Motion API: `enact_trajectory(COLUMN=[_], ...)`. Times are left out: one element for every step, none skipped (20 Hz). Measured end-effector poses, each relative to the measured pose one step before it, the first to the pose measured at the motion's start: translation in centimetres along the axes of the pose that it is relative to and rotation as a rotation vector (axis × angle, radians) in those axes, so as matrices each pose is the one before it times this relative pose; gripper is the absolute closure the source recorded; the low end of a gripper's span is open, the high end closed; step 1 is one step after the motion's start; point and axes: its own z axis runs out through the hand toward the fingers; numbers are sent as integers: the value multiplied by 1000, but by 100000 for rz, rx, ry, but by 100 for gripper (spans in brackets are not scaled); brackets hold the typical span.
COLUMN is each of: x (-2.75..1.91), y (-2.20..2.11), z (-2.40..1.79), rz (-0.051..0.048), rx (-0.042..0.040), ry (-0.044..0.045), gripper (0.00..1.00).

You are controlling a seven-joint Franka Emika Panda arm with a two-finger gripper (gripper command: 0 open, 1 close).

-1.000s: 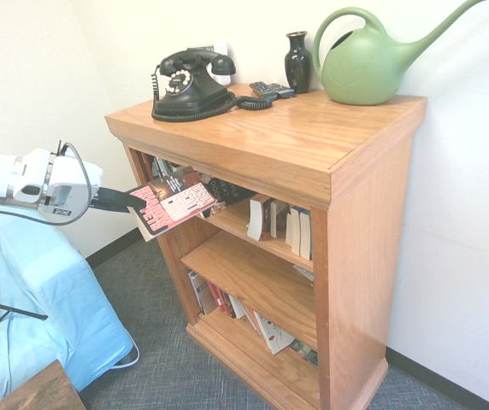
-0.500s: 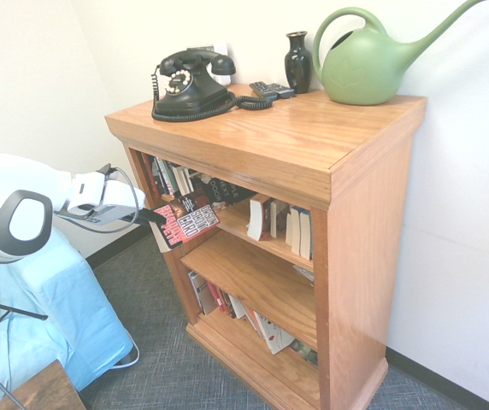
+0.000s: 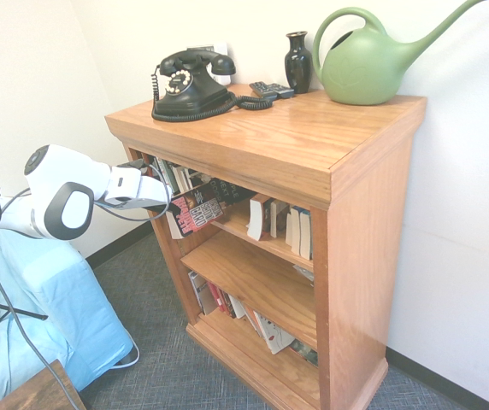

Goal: Organize the shelf

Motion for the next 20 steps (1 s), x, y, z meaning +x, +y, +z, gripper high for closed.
enact_trajectory(x=[82, 71, 39, 31, -10, -62, -34, -21, 4, 173, 284, 463, 584, 614, 608, 446, 263, 161, 33, 30], y=[80, 224, 258, 336, 318, 229, 144, 10, -73, -67, 90, 215, 384, 453, 350, 226, 95, -17, -76, -206], z=[265, 317, 370, 399, 403, 413, 323, 292, 305, 253, 269, 221, 214, 286, 276, 423, 512, 643, 779, 803], rz=[1183, 1285, 1628, 1421, 1281, 1841, 1731, 1413, 1768, 1655, 1419, 1200, 1010, 938, 678, 451, 373, 69, -160, -312], rx=[1255, 919, 979, 740, 601, 938, 1327, 1350, 1372, 1467, 1148, 712, 263, -40, 63, -18, 18, 29, -123, -86], ry=[-268, -194, -267, -467, -482, -436, -314, -676, -922, -580, -480, -145, 283, 408, 425, 83, -242, -413, -455, -325], gripper=[100, 100, 100, 100, 100, 100, 100, 100, 100, 100, 100, 100, 100, 100, 100, 100, 100, 100, 100, 100])
